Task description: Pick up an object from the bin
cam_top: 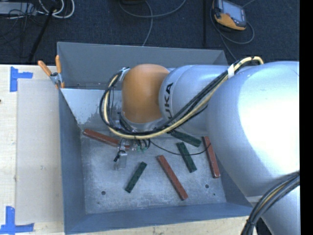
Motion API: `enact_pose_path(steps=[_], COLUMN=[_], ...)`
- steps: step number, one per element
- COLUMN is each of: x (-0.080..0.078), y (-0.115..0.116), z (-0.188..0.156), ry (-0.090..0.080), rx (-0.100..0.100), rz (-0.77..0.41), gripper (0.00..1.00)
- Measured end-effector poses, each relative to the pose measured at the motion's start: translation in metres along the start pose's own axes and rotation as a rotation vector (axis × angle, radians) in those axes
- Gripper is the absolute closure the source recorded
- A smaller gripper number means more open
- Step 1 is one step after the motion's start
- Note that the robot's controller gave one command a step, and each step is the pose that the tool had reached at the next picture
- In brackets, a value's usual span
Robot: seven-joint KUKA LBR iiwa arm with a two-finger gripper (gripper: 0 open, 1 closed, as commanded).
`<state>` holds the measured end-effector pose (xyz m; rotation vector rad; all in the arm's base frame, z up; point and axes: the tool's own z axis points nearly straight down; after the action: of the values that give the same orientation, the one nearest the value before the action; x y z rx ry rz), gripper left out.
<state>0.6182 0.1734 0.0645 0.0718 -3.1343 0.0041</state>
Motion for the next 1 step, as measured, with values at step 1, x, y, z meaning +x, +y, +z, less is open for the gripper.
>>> enact_pose_path(steps=[1], x=[-0.0015], y=[0.0005], z=[-0.005], ry=[-0.006], rx=[-0.003], rz=[0.003], gripper=[1.0])
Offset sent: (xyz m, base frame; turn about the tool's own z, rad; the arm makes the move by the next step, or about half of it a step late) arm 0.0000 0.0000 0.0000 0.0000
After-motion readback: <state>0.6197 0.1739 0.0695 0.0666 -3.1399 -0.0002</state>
